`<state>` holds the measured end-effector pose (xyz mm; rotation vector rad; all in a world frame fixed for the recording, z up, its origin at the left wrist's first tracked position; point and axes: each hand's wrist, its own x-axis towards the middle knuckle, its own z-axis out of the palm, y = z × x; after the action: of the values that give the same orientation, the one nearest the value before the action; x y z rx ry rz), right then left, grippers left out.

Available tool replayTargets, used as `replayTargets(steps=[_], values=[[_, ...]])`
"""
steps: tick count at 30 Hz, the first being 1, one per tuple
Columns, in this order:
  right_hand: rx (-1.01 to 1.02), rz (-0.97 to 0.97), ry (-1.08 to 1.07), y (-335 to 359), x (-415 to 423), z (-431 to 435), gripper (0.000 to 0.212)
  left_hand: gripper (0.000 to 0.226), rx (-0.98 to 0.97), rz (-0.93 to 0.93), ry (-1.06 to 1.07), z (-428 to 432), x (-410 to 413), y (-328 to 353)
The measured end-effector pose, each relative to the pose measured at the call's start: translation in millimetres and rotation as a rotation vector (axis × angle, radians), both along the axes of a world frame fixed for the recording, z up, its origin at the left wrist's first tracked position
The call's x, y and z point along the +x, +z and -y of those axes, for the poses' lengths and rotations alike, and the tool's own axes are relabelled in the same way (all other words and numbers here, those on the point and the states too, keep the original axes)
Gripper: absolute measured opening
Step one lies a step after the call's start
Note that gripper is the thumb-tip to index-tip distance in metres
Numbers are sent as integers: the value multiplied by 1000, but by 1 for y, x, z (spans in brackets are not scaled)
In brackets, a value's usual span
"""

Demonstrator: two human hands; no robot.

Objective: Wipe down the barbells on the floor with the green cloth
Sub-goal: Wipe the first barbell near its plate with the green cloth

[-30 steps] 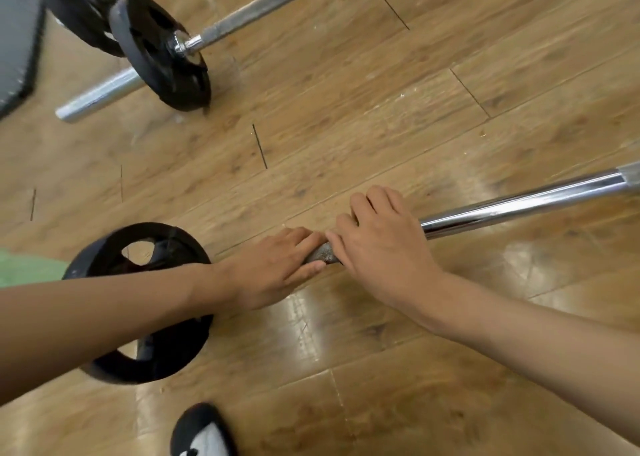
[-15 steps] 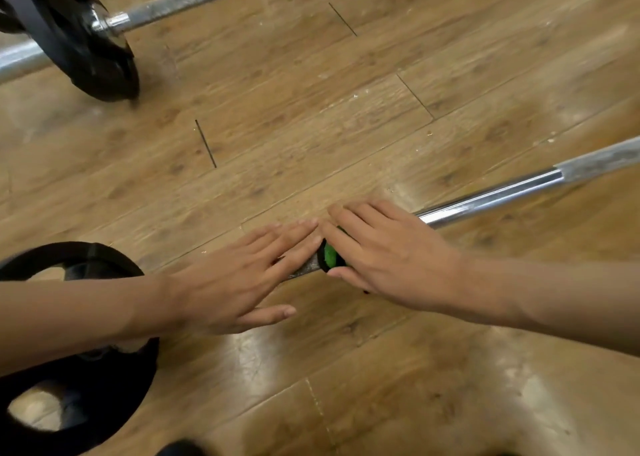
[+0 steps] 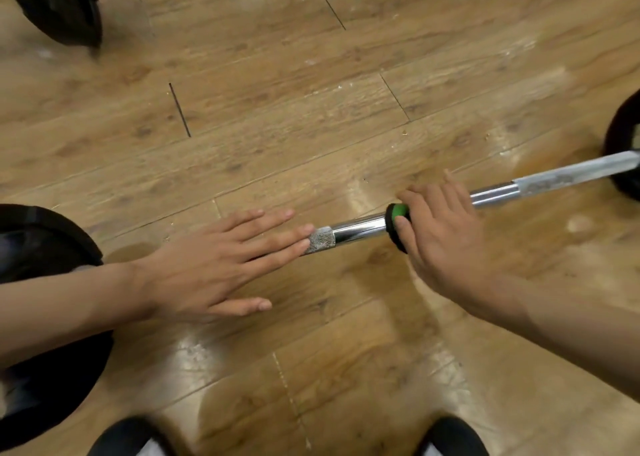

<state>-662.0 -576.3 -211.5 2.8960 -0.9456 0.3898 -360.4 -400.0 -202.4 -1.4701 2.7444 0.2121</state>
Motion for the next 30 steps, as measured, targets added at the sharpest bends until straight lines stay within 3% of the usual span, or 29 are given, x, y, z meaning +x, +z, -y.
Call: replayTargets(steps=[4,7,11,15,19,23,27,30], values=[[44,96,224,-14,72,-60,31,81,8,19,4,-4,-1,-1],[-25,1,308,-11,41,-29,30,84,25,4,13,-4,-2,2],[-19,-51,29,-2,-38,38,32,94,30,-13,15,-9,-7,2],[42,3,-174,3,-27,9,41,101,55,-18,25,-16,-14,3],[80,-2,117,-10,35,-67,43,97,50,-18,42,-29,-27,5],[-37,-66,300,-10,15,-52,36,89,21,7,40,-38,-37,5],[-13,-66,61,-3,-55,4,44,89,11,-17,36,-48,-47,1],[66,17,-181,5,-54,-10,47,89,12,-43,25,-48,-49,2]])
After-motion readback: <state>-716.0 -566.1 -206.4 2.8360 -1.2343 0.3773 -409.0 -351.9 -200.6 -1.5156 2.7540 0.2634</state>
